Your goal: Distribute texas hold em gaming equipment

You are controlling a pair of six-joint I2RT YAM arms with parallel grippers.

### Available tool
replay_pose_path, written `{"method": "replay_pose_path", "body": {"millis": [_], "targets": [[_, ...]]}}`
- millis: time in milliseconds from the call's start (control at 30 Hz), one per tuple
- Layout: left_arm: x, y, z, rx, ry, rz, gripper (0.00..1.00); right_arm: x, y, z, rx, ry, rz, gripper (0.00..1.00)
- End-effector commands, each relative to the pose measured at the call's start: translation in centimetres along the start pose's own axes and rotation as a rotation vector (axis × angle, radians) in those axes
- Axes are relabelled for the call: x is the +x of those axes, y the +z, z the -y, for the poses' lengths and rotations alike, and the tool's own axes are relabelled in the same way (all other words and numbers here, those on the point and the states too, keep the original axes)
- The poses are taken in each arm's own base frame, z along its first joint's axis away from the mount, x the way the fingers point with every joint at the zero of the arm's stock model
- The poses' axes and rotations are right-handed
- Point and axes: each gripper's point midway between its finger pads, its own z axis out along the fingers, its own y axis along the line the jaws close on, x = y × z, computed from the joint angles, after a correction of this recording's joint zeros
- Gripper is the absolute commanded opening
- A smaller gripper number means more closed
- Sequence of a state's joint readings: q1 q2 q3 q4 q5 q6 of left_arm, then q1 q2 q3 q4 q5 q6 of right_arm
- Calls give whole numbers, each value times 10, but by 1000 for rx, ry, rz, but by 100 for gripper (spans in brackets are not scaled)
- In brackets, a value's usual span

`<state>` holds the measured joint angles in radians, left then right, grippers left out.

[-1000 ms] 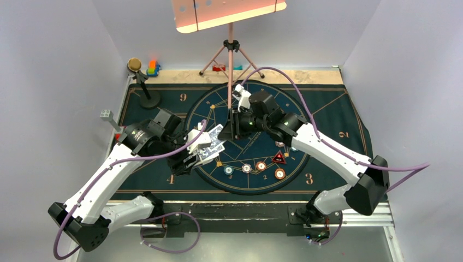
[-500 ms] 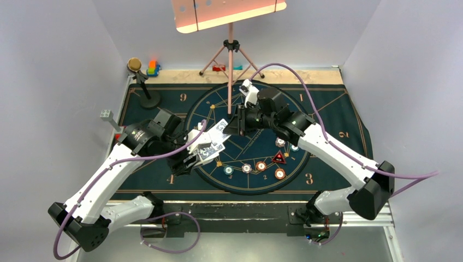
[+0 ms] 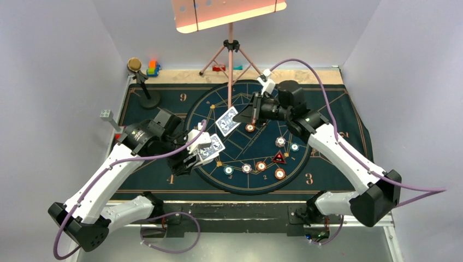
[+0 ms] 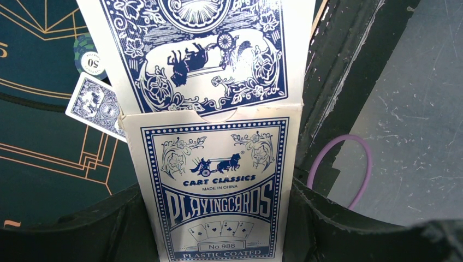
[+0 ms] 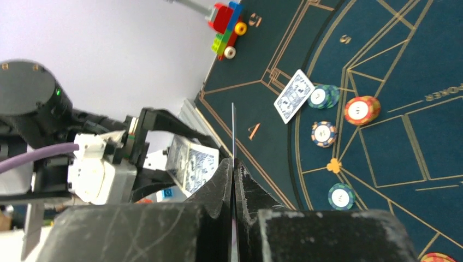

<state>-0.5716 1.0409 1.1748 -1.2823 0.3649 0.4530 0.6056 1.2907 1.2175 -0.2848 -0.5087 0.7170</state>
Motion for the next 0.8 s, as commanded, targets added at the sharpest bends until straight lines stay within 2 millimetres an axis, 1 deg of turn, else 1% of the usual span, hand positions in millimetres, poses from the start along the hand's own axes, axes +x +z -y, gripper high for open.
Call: {"method": "replay_pose_path", "body": {"millis": [0, 133, 267, 367, 400, 467, 567, 667, 733, 767], "targets": [[-12, -9, 4, 5, 4, 64, 0, -20, -13, 14, -51, 71, 55, 0], [-12, -9, 5, 7, 5, 63, 0, -35, -11, 54, 23, 118, 79, 0], [-10, -9, 6, 13, 4, 59, 0, -58, -9, 116, 159, 202, 127, 0], [-10, -10, 7, 13, 7, 57, 0, -79, -5, 164, 273, 226, 177, 0], [-9, -10, 7, 13, 7, 56, 0, -83, -3, 181, 324, 238, 183, 0], [-9, -10, 7, 13, 8, 56, 0, -93, 4, 208, 385, 250, 188, 0], [-8, -10, 8, 15, 7, 55, 0, -102, 14, 251, 484, 280, 189, 0], [-8, -10, 8, 16, 7, 56, 0, -110, 14, 282, 536, 321, 213, 0], [-8, -10, 8, 16, 6, 60, 0, -115, 8, 301, 575, 338, 249, 0], [-8, -10, 8, 16, 6, 60, 0, -115, 6, 310, 600, 349, 258, 0]]}}
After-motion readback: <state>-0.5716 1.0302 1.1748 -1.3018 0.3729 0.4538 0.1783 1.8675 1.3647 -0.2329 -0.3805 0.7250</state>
